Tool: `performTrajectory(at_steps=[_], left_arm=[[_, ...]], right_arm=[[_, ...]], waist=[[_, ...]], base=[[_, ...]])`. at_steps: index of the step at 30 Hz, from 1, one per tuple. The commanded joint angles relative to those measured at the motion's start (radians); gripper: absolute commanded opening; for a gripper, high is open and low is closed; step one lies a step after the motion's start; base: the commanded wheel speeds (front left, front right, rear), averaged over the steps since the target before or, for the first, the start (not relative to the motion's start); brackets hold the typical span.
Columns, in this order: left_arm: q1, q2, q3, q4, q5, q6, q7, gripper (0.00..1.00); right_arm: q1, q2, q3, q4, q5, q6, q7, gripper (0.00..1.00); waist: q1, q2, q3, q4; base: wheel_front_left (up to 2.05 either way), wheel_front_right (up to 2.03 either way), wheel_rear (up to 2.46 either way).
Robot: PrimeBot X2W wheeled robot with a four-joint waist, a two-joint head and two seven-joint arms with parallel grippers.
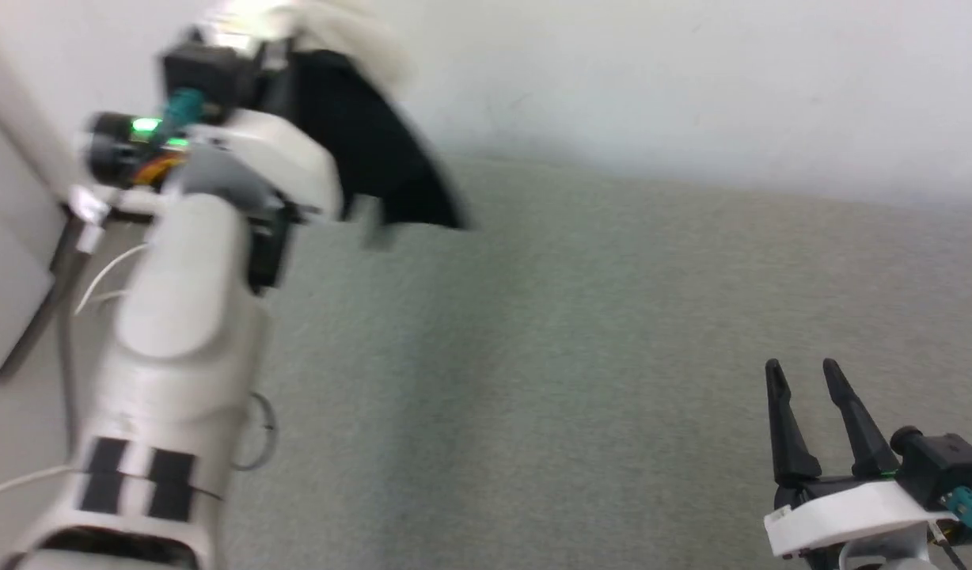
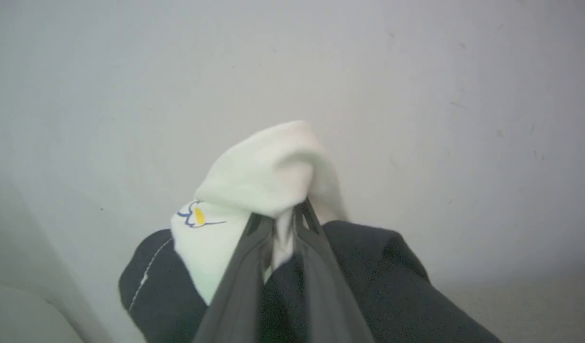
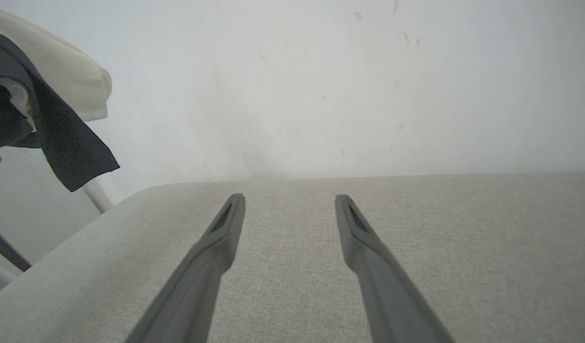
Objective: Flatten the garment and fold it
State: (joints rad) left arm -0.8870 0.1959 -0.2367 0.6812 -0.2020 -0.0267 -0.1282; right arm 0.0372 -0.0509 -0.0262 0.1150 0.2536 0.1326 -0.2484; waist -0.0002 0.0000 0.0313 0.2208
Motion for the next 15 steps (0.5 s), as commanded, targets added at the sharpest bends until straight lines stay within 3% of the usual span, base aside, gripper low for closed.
performTrajectory(at_steps=[1, 9, 15], left_arm=[[0.029, -0.028, -0.010, -0.029, -0.017, -0.009, -0.005, 0.00], [0.171, -0.124, -0.076, -0.167, -0.099, -0.041, 0.020, 0.00], [0.417, -0.144, -0.194, -0.207, -0.184, -0.032, 0.047, 0.00]], right_arm=[[0.007, 0.001, 0.000, -0.003, 0.006, -0.002, -0.005, 1.00], [0.017, 0.001, 0.002, -0.001, 0.018, -0.002, -0.001, 1.00], [0.015, 0.001, 0.006, 0.000, 0.021, -0.002, 0.001, 1.00]], waist=[[0.0002, 0.0000, -0.032, -0.079], [0.0002, 0.0000, -0.014, -0.201], [0.0002, 0.0000, 0.022, -0.283]], base=[[0.00, 0.00, 0.00], [0.00, 0.00, 0.00], [0.00, 0.00, 0.00]])
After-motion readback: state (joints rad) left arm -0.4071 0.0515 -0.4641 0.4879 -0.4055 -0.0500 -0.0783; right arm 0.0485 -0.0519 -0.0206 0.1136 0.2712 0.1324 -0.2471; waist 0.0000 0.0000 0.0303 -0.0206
